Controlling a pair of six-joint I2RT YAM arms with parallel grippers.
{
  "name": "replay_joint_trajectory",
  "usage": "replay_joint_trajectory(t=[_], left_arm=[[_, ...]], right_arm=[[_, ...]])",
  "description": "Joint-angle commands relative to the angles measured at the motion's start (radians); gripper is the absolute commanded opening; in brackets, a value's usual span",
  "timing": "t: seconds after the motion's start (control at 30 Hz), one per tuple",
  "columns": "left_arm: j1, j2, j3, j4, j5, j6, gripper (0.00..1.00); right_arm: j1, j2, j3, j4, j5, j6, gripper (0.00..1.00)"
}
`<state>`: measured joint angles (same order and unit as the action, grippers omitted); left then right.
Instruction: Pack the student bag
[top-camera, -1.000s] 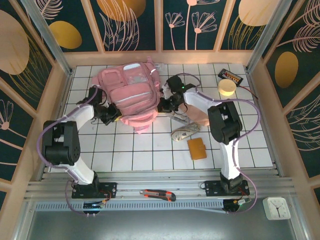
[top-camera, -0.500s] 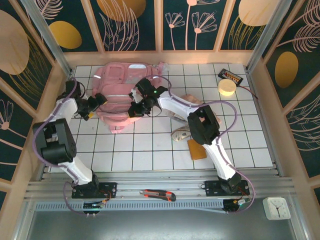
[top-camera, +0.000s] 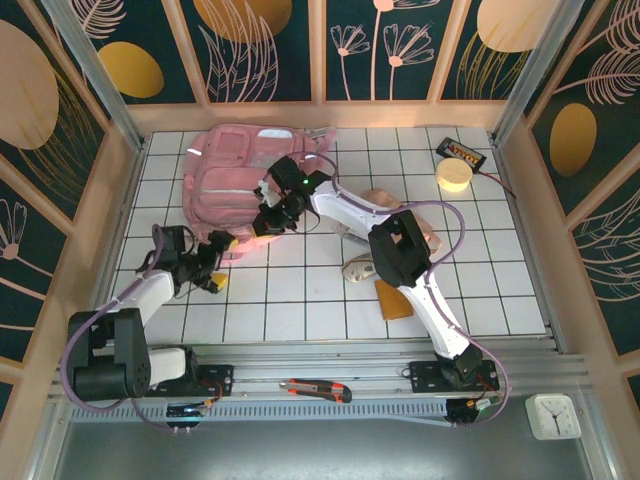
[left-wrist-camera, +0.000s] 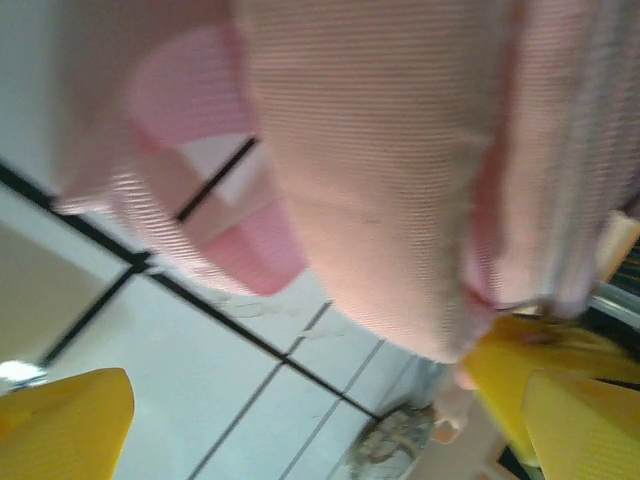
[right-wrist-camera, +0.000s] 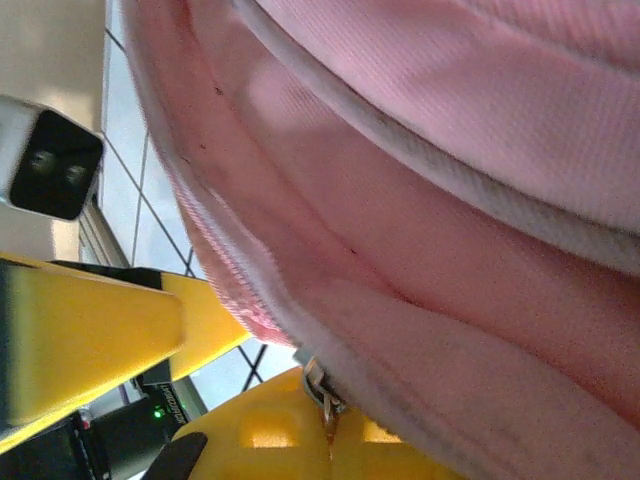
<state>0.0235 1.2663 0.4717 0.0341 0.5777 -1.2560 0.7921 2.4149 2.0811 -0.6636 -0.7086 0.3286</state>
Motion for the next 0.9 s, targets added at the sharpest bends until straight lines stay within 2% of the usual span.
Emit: replay_joint_trajectory(t=[0.0, 0.3, 0.33, 0.4, 0.43, 0.47, 0.57, 0.7, 0.87], left_arm=[[-0.022, 0.028, -0.01, 0.2, 0.0, -0.204, 0.98], [-0.072, 0.229, 0.09, 0.292, -0.05, -0.23, 0.98], [-0.073, 0.243, 0.09, 0.299, -0.055, -0.229, 0.93], [-0.072, 0.26, 0.075, 0.328, -0.057, -0.234, 0.74], [-0.073, 0.265, 0.065, 0.35, -0.056, -0.239, 0.58], [-0.073, 0.269, 0.061, 0.352, -0.058, -0.237, 0.34], [-0.073, 0.27, 0.077, 0.295, -0.068, -0.175, 0.0], [-0.073, 0.254, 0.124, 0.164, -0.07, -0.045, 0.0], [-0.073, 0.21, 0.171, 0.013, -0.077, 0.101, 0.0]], right_arm=[[0.02, -0.077, -0.03, -0.018, -0.014, -0.032, 0.0], [0.043, -0.097, -0.045, -0.007, -0.01, -0.033, 0.0], [0.042, -0.097, -0.044, -0.011, -0.007, -0.034, 0.0], [0.043, -0.096, -0.044, -0.016, -0.004, -0.037, 0.0], [0.042, -0.094, -0.043, -0.018, 0.0, -0.039, 0.0], [0.043, -0.091, -0.044, -0.021, 0.005, -0.041, 0.0], [0.037, -0.089, -0.042, -0.038, 0.03, -0.056, 0.0], [-0.004, -0.114, -0.09, -0.055, 0.072, -0.073, 0.0], [-0.118, -0.182, -0.219, -0.019, 0.106, -0.086, 0.0]])
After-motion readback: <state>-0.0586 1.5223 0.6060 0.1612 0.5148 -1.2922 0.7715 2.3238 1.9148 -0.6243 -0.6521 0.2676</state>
